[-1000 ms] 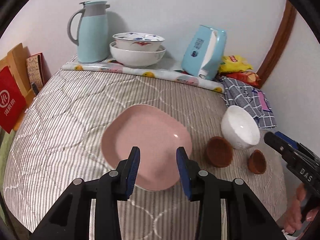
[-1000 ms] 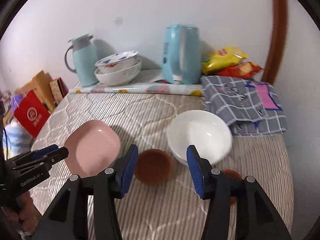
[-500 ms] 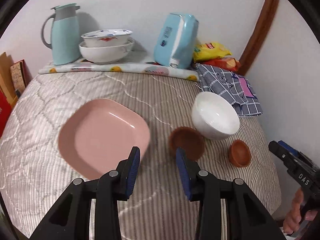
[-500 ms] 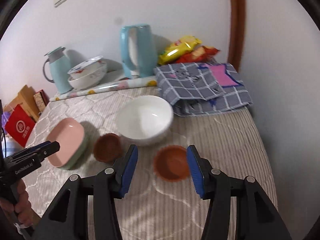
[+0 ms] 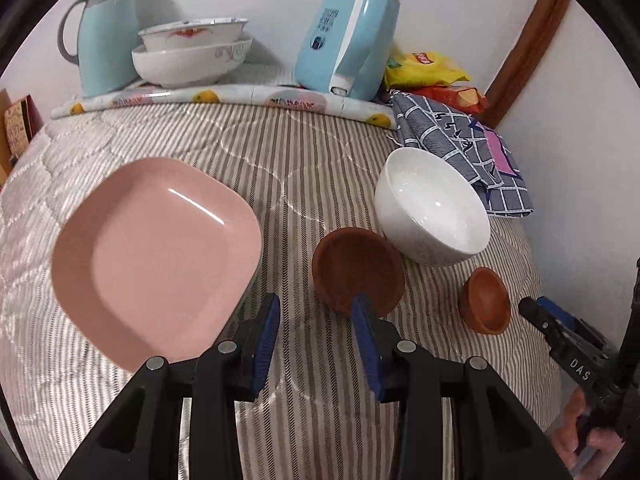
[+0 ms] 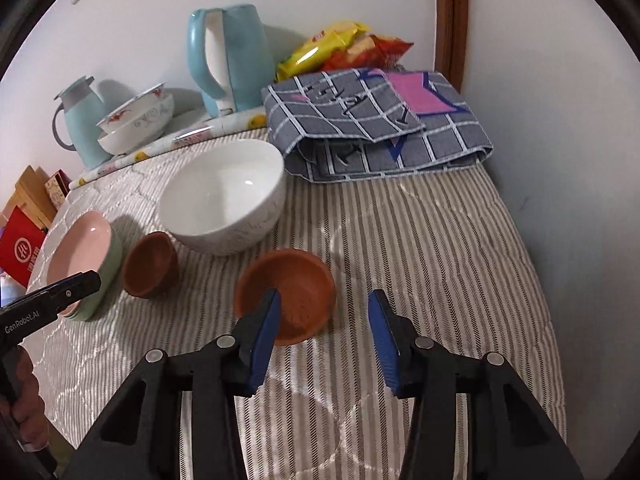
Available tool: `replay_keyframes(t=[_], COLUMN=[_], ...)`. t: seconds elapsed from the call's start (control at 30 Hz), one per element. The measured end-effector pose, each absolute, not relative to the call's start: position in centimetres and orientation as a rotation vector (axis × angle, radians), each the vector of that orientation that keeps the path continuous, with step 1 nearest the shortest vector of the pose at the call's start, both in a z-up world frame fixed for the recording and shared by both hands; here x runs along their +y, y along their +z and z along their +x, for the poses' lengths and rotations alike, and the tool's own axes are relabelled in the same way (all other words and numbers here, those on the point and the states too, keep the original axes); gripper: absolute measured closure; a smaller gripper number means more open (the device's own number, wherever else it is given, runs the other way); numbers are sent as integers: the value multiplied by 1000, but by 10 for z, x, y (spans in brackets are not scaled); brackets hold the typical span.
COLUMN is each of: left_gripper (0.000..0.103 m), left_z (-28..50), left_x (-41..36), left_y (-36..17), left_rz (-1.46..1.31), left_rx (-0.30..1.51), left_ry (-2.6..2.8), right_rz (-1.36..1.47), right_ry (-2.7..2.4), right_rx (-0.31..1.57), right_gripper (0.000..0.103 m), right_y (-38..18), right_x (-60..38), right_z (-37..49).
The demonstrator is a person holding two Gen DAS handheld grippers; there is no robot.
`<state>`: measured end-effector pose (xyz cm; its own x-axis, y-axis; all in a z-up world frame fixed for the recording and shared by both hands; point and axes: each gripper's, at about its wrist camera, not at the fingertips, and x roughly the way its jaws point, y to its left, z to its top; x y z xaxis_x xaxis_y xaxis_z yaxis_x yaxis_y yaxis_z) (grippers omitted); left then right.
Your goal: Organize plates and bowls
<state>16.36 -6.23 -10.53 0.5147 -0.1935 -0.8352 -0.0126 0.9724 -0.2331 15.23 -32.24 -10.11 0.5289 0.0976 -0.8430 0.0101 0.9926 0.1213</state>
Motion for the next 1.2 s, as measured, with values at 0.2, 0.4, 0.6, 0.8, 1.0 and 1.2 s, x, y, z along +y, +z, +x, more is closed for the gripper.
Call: replay_keyframes(t=[0.2, 0.4, 0.6, 0.8, 1.0, 1.2], left_gripper=[67, 67, 67, 67, 69, 69], left_z=[174, 183, 194, 202, 206, 208], left_x=[-71, -77, -80, -85, -91, -93], left_y=[-117, -124, -133, -140, -147, -147], left_rz=[-221, -214, -219, -218, -202, -198], left_rx=[1053, 1068, 1081, 1088, 1107, 1101], left_ry=[-112, -92, -85, -80, -92, -80], right_rz=[129, 139, 145, 135, 125, 135], right_ry=[55, 57, 74, 80, 90, 99], right_rx=[1040, 1058, 1078, 1095, 1096, 1096], right_gripper=[58, 58, 59, 63, 64, 64], right_y=[-115, -126, -137, -147, -153, -154], right_x=[-327, -330, -329, -324, -323, -324], right_z=[161, 167, 173, 178, 181, 182])
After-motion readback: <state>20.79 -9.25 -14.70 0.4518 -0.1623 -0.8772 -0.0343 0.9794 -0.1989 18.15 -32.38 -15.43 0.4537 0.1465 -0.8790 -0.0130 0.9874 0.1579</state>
